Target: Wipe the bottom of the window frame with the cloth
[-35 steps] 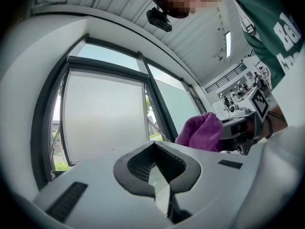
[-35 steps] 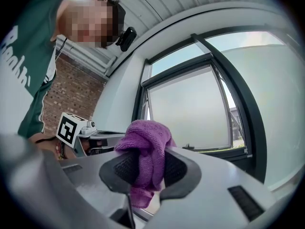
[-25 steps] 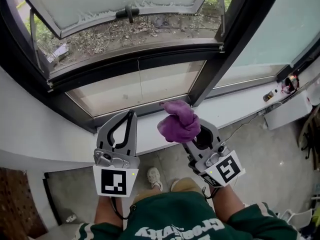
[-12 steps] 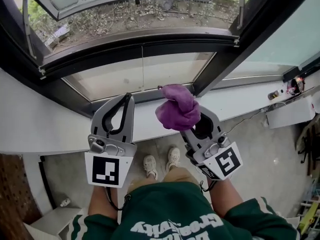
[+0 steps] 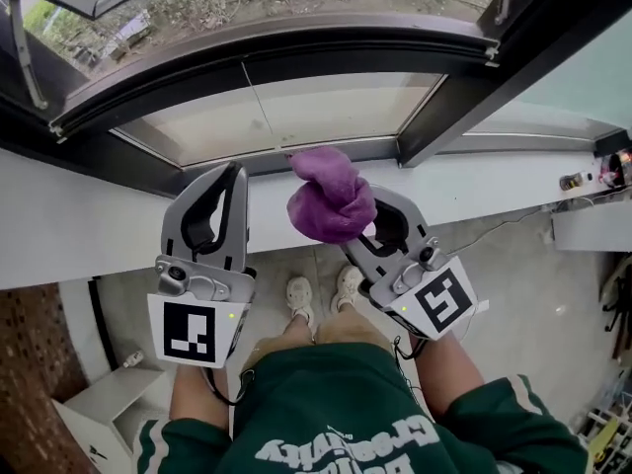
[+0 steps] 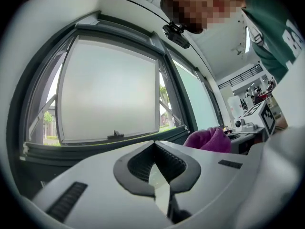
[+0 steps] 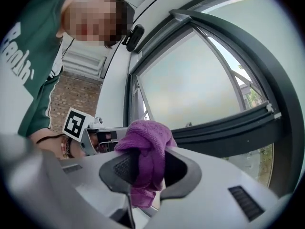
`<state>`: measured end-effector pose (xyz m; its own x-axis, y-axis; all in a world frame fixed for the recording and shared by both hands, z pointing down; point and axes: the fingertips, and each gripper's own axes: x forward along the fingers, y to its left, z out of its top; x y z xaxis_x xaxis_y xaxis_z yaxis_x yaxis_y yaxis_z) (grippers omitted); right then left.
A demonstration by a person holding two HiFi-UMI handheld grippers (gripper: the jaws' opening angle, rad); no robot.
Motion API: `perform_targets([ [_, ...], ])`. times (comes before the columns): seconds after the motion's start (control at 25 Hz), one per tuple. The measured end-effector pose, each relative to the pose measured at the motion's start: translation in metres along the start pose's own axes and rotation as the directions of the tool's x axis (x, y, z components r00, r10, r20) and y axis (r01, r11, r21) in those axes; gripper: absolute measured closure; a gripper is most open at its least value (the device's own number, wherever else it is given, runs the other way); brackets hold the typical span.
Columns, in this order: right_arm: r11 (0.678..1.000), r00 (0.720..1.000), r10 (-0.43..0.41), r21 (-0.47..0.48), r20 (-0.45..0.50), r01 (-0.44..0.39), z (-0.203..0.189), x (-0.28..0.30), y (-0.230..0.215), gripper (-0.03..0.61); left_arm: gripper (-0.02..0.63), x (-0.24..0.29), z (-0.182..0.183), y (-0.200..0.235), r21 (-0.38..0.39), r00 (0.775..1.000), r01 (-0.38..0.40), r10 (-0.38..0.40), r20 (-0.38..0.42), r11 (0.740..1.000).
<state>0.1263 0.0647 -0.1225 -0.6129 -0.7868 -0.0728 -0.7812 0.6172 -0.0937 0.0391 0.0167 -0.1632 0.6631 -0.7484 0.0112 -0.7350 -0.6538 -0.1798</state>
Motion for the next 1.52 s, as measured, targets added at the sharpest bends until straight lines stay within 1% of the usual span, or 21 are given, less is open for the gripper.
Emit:
perform_targets([
  [0.12,0.999,1.0,0.018,0.04,-0.016,-0.017,-0.025,-0.01,-0.014,0.465,0.604,0.015,-0.024,-0.024,0.007,0.998,0.048,-0.048,-0.044,0.999],
  [0.2,0.999,0.998,0.041,0.022,-0.055,-0.04,-0.046,-0.012,-0.019,0.465,0.604,0.024,-0.041,-0.031,0.0,0.995,0.062,-0.062,-0.076,0.998],
  [0.32,0.998,0.995,0.052,0.035,-0.079,-0.05,-0.069,-0.008,-0.025,0.465,0.604,0.033,-0.058,-0.03,-0.021,0.995,0.061,-0.062,-0.075,0.998],
  [0.4,0.998,0.994,0.046,0.055,-0.095,-0.041,-0.084,-0.002,-0.023,0.465,0.604,0.032,-0.071,-0.026,-0.022,0.994,0.078,-0.08,-0.075,0.997],
  [0.52,0.996,0.99,0.043,0.082,-0.132,-0.033,-0.112,0.018,-0.01,0.466,0.604,0.02,-0.101,-0.003,0.011,0.99,0.096,-0.094,-0.101,0.995],
  [0.6,0.996,0.986,0.043,0.086,-0.16,-0.03,-0.135,0.039,0.003,0.465,0.604,0.006,-0.133,0.019,0.016,0.986,0.119,-0.117,-0.121,0.993],
  [0.68,0.997,0.978,0.063,0.054,-0.199,-0.053,-0.162,0.066,0.023,0.466,0.604,-0.01,-0.172,0.044,-0.012,0.98,0.137,-0.137,-0.142,0.99],
  [0.76,0.997,0.967,0.076,0.014,-0.243,-0.075,-0.192,0.098,0.045,0.466,0.604,-0.028,-0.213,0.071,-0.048,0.976,0.133,-0.14,-0.167,0.99],
  [0.84,0.997,0.958,0.078,0.014,-0.275,-0.077,-0.226,0.131,0.066,0.466,0.604,-0.043,-0.249,0.097,-0.065,0.973,0.128,-0.138,-0.186,0.99],
  [0.92,0.995,0.944,0.099,0.038,-0.314,-0.091,-0.265,0.161,0.087,0.466,0.604,-0.057,-0.284,0.122,-0.09,0.97,0.109,-0.126,-0.207,0.99],
  [0.96,0.993,0.933,0.12,0.055,-0.338,-0.108,-0.286,0.174,0.098,0.466,0.604,-0.063,-0.301,0.135,-0.109,0.969,0.087,-0.109,-0.221,0.99],
  [1.04,0.985,0.912,0.171,0.099,-0.373,-0.144,-0.328,0.201,0.117,0.466,0.604,-0.074,-0.328,0.163,-0.137,0.971,0.026,-0.057,-0.232,0.99],
  [1.08,0.98,0.905,0.19,0.124,-0.38,-0.154,-0.348,0.213,0.125,0.466,0.604,-0.079,-0.34,0.176,-0.14,0.973,-0.003,-0.029,-0.229,0.99],
  [1.2,0.97,0.901,0.218,0.183,-0.376,-0.158,-0.403,0.249,0.139,0.466,0.604,-0.096,-0.377,0.206,-0.139,0.97,-0.081,0.046,-0.237,0.987],
  [1.32,0.969,0.896,0.231,0.17,-0.38,-0.178,-0.446,0.278,0.145,0.466,0.604,-0.113,-0.413,0.223,-0.156,0.959,-0.15,0.106,-0.263,0.976],
  [1.44,0.967,0.883,0.244,0.162,-0.401,-0.194,-0.492,0.3,0.147,0.466,0.604,-0.127,-0.444,0.231,-0.169,0.954,-0.176,0.125,-0.274,0.97],
  [1.52,0.966,0.889,0.241,0.183,-0.389,-0.182,-0.516,0.313,0.146,0.466,0.604,-0.129,-0.464,0.233,-0.17,0.955,-0.175,0.125,-0.269,0.97],
])
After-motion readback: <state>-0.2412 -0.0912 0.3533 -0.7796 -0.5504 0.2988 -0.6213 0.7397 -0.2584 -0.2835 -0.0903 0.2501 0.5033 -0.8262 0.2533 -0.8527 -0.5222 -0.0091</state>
